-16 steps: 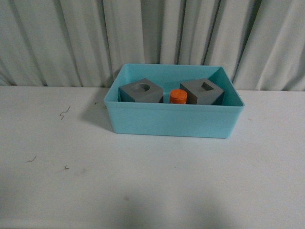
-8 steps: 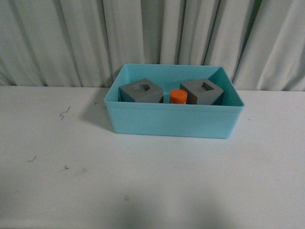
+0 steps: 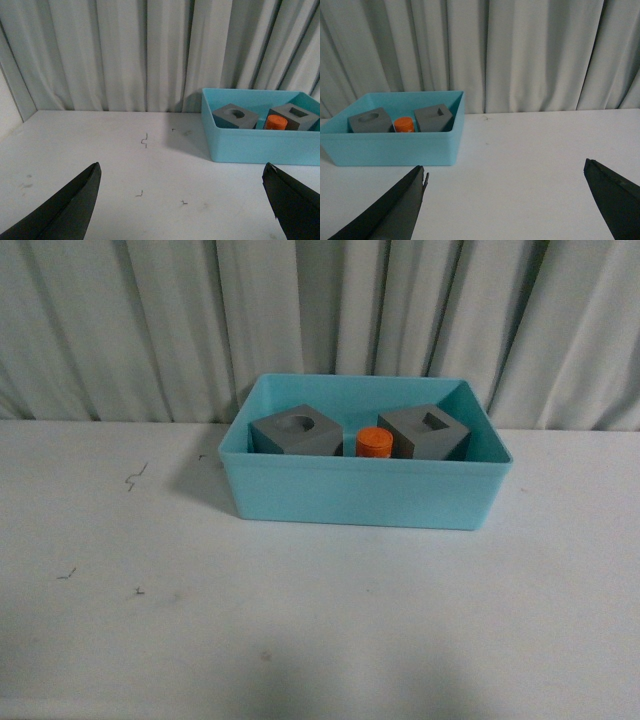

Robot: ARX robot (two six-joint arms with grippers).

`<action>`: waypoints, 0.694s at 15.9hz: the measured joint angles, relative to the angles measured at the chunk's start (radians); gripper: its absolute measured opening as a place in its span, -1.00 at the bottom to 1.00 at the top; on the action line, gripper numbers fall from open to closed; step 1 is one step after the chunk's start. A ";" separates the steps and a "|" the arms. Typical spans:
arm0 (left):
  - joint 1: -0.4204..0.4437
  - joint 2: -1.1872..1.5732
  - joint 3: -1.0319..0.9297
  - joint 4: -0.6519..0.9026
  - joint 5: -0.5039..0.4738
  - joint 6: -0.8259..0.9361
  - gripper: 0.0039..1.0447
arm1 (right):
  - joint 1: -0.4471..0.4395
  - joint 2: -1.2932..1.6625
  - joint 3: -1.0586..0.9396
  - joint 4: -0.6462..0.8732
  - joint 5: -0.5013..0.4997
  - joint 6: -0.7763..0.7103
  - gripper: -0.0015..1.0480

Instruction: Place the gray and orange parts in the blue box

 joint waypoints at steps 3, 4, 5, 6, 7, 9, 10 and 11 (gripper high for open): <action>0.000 0.000 0.000 0.000 0.000 0.000 0.88 | 0.000 0.000 0.000 0.000 0.000 0.000 0.87; 0.000 0.000 0.000 0.000 0.000 0.000 0.88 | 0.000 0.000 0.000 0.000 0.000 0.000 0.87; 0.000 0.000 0.000 0.000 0.000 0.000 0.88 | 0.000 0.000 0.000 0.000 0.000 0.000 0.87; 0.000 0.000 0.000 0.000 0.000 0.000 0.88 | 0.000 0.000 0.000 0.000 0.000 0.000 0.87; 0.000 0.000 0.000 0.000 0.000 0.000 0.88 | 0.000 0.000 0.000 0.000 0.000 0.000 0.87; 0.000 0.000 0.000 0.000 0.000 0.000 0.88 | 0.000 0.000 0.000 0.000 0.000 0.000 0.87; 0.000 0.000 0.000 0.000 0.000 0.000 0.88 | 0.000 0.000 0.000 0.000 0.000 0.000 0.87; 0.000 0.000 0.000 0.000 0.000 0.000 0.88 | 0.000 0.000 0.000 0.000 0.000 0.000 0.87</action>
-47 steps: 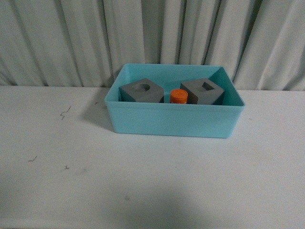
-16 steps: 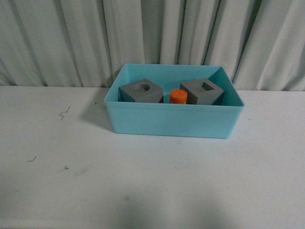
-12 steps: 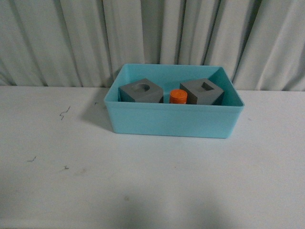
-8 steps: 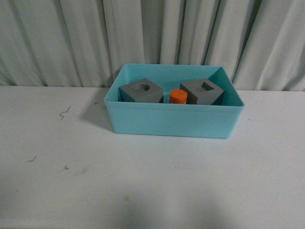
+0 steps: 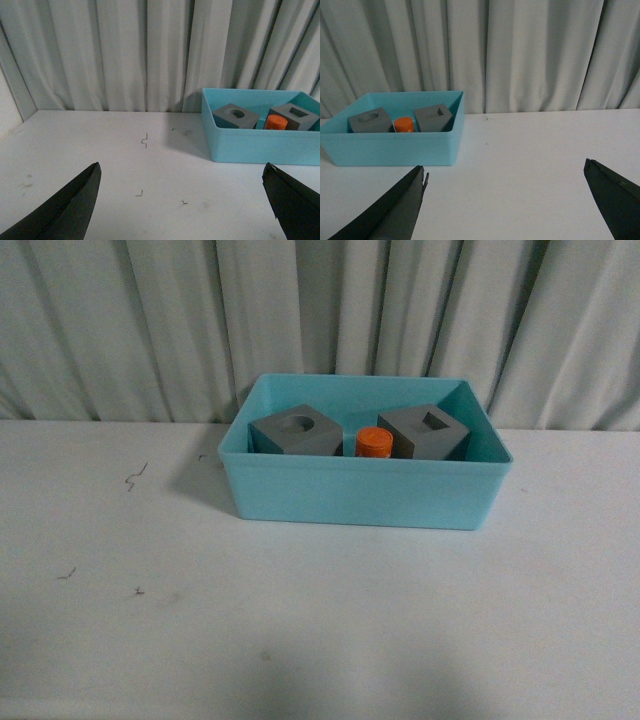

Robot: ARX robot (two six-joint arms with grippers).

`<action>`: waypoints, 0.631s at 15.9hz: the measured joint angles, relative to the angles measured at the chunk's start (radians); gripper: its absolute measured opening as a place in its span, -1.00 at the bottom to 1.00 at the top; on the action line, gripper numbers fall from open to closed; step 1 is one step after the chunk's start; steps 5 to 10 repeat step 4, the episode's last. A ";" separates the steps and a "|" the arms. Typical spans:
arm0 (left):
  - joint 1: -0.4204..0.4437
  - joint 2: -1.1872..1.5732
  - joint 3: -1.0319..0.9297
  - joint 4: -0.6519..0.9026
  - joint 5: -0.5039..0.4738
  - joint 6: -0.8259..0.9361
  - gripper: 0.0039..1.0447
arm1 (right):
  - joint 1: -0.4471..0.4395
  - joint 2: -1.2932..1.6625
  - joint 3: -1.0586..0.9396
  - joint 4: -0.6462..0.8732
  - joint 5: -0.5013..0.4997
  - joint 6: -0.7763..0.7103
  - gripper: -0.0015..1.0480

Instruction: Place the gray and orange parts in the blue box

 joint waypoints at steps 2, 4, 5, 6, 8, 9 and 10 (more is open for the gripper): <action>0.000 0.000 0.000 0.000 0.000 0.000 0.88 | 0.000 0.000 0.000 0.000 0.000 0.000 0.87; 0.000 0.000 0.000 0.000 0.000 0.000 0.88 | 0.000 0.000 0.000 0.000 0.000 0.000 0.87; 0.000 0.000 0.000 0.000 0.000 0.000 0.88 | 0.000 0.000 0.000 0.000 0.000 0.000 0.87; 0.000 0.000 0.000 0.000 0.000 0.000 0.88 | 0.000 0.000 0.000 0.000 0.000 0.000 0.87; 0.000 0.000 0.000 0.000 0.000 0.000 0.88 | 0.000 0.000 0.000 0.000 0.000 0.000 0.87; 0.000 0.000 0.000 0.000 0.000 0.000 0.88 | 0.000 0.000 0.000 0.000 0.000 0.000 0.87; 0.000 0.000 0.000 0.000 0.000 0.000 0.88 | 0.000 0.000 0.000 0.000 0.000 0.000 0.87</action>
